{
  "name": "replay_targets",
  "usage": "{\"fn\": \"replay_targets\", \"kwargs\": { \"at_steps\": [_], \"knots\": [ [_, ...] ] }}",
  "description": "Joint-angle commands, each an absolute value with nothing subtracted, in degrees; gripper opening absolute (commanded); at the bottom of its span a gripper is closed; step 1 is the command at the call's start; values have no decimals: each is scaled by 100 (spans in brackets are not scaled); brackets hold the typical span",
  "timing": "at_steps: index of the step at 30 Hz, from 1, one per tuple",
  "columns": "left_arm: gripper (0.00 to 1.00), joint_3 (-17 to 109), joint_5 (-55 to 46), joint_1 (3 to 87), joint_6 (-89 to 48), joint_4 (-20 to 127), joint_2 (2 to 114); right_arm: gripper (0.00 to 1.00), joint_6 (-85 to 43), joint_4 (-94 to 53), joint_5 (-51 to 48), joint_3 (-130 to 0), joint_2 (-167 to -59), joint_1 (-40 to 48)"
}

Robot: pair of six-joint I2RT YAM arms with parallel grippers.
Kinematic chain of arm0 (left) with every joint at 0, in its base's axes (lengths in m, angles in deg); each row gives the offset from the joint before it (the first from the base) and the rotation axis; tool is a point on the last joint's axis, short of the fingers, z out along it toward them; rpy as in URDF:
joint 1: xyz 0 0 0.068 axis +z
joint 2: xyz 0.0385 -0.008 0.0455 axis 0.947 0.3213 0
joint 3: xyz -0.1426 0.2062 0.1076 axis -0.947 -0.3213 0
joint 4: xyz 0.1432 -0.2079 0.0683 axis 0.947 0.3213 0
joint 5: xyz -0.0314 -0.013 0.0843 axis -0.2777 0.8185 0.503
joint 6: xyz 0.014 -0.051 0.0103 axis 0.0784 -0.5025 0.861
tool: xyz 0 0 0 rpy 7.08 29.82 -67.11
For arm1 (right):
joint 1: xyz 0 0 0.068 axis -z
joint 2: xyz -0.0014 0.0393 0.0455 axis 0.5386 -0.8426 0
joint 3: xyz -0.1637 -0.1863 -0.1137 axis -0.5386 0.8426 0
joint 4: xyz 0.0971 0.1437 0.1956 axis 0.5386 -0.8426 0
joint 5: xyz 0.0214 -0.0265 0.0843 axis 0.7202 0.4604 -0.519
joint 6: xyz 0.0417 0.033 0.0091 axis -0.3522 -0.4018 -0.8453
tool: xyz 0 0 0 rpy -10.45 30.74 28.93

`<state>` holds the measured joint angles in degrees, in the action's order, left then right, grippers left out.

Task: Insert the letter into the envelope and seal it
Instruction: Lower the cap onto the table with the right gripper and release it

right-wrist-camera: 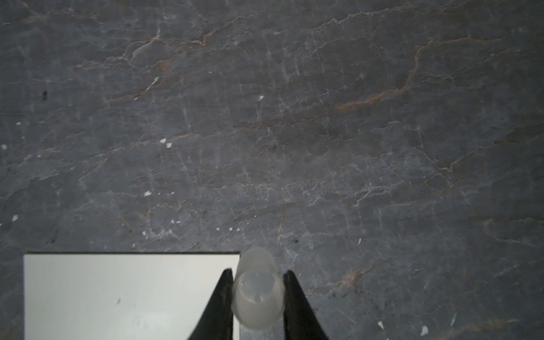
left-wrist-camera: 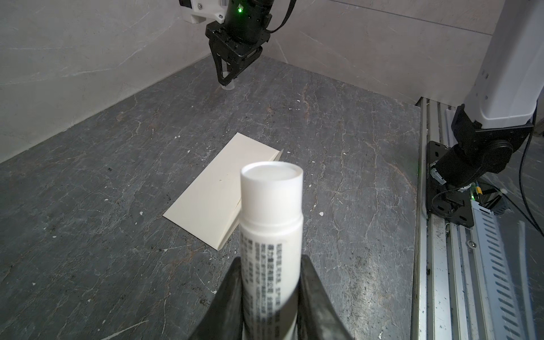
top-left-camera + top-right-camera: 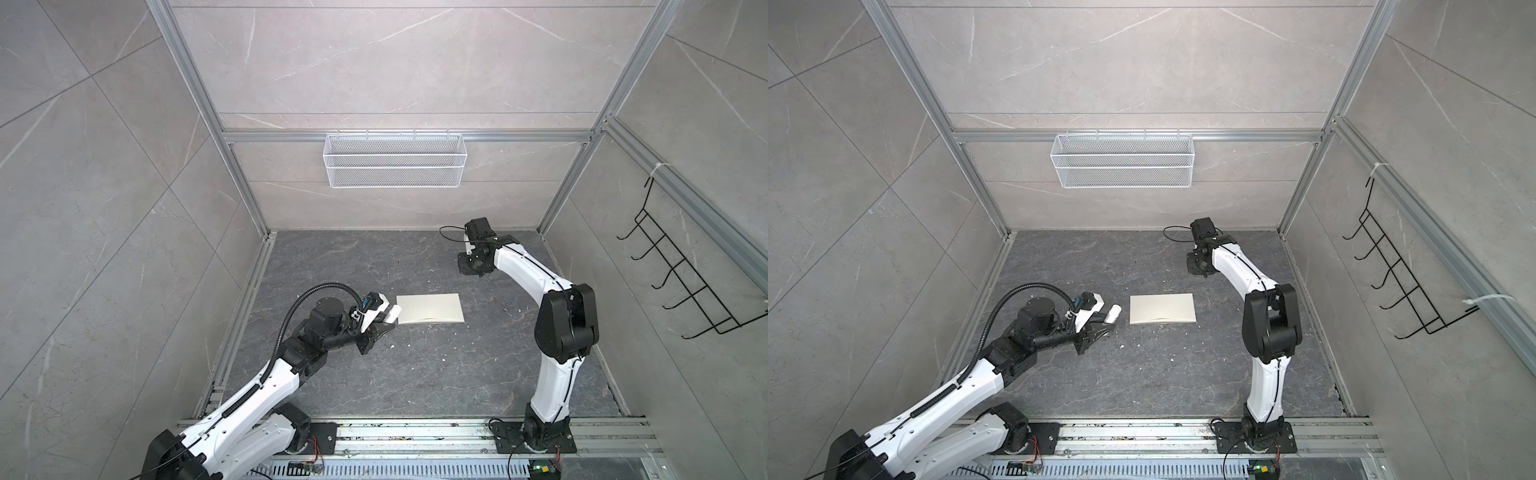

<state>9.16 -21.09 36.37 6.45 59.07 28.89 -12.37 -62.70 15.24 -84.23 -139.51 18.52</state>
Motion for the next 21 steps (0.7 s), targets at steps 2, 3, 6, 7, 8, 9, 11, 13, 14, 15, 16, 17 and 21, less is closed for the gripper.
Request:
{"fn": "replay_targets", "kwargs": {
  "at_steps": [2,3,6,7,8,9,11,13,14,15,16,17,21],
  "knots": [
    [0,926,-2105,3617,547,5663,2753,7,-1197,-6169,1691,-8744,-14391,2038],
    [0,922,-2104,3617,544,5663,2744,7,-1197,-6188,1691,-8795,-14472,2066],
    [0,910,-2102,3611,526,5661,2729,7,-1172,-6290,1708,-8978,-14724,2119],
    [0,900,-2102,3611,519,5660,2727,7,-1165,-6324,1725,-9036,-14807,2133],
    [0,901,-2101,3613,517,5660,2716,7,-1160,-6361,1726,-9096,-14884,2145],
    [0,899,-2107,3611,508,5658,2717,7,-1157,-6402,1726,-9149,-14950,2156],
    [0,890,-2100,3611,505,5656,2704,8,-1157,-6498,1722,-9261,-15100,2180],
    [0,882,-2091,3613,500,5660,2693,8,-1176,-6595,1709,-9352,-15223,2195],
    [0,875,-2093,3610,500,5663,2688,9,-1180,-6655,1700,-9404,-15284,2200],
    [0,874,-2093,3614,500,5661,2683,9,-1193,-6705,1696,-9443,-15337,2203],
    [0,874,-2084,3611,502,5662,2675,9,-1201,-6759,1683,-9489,-15396,2212],
    [0,865,-2086,3613,500,5658,2670,9,-1207,-6805,1676,-9536,-15448,2213],
    [0,866,-2083,3613,499,5662,2666,10,-1233,-6948,1652,-9638,-15623,2222]
  ]
}}
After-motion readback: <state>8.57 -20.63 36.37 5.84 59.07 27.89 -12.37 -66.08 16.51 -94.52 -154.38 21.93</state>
